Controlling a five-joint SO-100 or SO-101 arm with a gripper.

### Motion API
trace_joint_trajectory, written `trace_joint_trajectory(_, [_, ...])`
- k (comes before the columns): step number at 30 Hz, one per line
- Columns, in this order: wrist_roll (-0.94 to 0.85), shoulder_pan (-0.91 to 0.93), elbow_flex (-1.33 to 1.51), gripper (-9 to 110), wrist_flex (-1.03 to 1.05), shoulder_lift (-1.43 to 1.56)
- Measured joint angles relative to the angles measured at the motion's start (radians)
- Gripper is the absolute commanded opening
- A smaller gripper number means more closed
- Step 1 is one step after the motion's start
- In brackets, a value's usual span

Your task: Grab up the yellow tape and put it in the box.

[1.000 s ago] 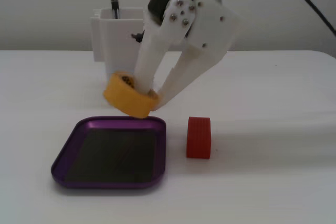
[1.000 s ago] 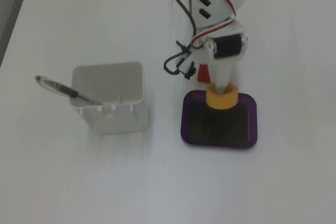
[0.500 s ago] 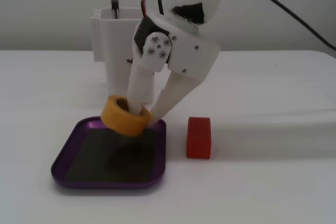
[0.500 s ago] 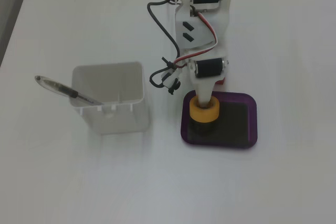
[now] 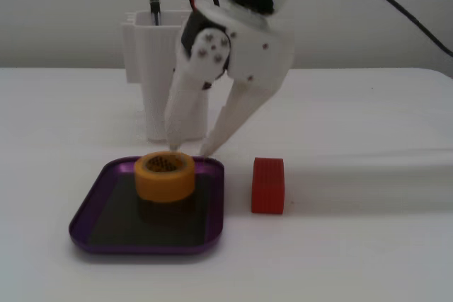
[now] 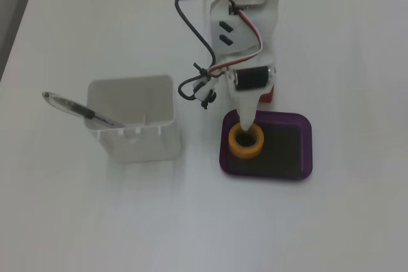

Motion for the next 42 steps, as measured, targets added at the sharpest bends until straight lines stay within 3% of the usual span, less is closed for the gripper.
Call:
trace_joint_trajectory(10, [0.000, -0.006, -0.449, 8, 0.534, 0.173])
trace_joint_trajectory(19, [0.167, -0.002, -0.463, 8, 0.788, 0.512])
trace_joint_trajectory(30, [0.327, 0.000, 0.130, 8, 0.761, 0.985])
trace_joint_trajectory(42, [0.331, 0.000, 0.922, 8, 0.391, 1.525])
